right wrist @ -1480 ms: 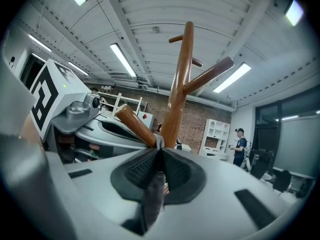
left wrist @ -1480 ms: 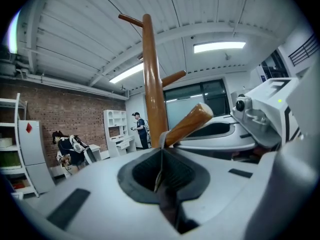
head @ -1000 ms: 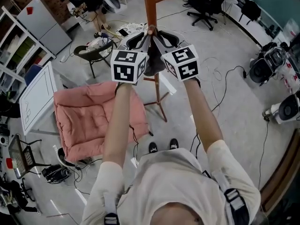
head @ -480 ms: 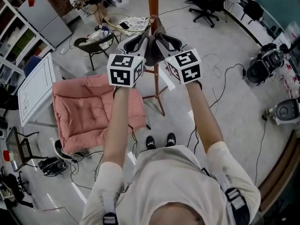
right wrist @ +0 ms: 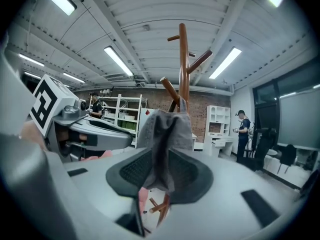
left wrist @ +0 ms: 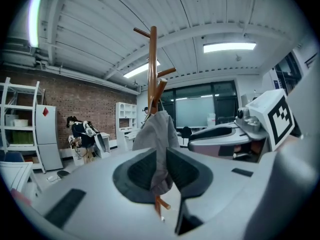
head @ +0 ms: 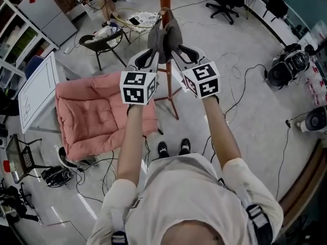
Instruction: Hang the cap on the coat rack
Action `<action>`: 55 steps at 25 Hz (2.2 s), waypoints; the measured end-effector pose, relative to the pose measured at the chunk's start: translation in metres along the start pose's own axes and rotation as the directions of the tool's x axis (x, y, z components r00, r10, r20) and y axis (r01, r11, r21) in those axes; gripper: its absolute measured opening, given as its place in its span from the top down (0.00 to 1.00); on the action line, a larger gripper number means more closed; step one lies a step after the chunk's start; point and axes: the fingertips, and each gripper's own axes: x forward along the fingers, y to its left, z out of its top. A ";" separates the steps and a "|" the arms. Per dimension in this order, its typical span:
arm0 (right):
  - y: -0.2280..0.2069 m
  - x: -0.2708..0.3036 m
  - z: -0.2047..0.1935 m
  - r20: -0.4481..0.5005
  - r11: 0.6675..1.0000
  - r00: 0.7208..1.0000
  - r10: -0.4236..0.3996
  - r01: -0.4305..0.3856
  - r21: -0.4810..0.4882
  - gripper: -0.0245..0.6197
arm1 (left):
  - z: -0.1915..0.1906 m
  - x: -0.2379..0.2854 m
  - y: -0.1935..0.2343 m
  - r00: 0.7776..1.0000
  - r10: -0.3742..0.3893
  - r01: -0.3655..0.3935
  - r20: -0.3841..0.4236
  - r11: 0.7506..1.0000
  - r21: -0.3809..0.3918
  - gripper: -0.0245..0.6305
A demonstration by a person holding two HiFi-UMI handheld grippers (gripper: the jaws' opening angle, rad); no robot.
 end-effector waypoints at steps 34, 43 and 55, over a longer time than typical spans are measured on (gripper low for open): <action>0.043 -0.065 -0.092 -0.048 0.971 0.999 -0.026 0.036 0.237 0.95 | -0.085 -0.067 -0.026 0.994 0.109 -0.109 -0.032 0.994 0.012 0.95; 0.063 -0.063 -0.099 -0.041 0.969 0.999 0.024 -0.013 0.245 0.95 | -0.101 -0.076 -0.033 0.996 0.082 -0.083 -0.045 0.996 -0.026 0.95; 0.065 -0.072 -0.101 -0.044 0.972 0.999 0.005 0.006 0.236 0.95 | -0.097 -0.080 -0.041 0.999 0.049 -0.050 -0.024 0.997 -0.064 0.95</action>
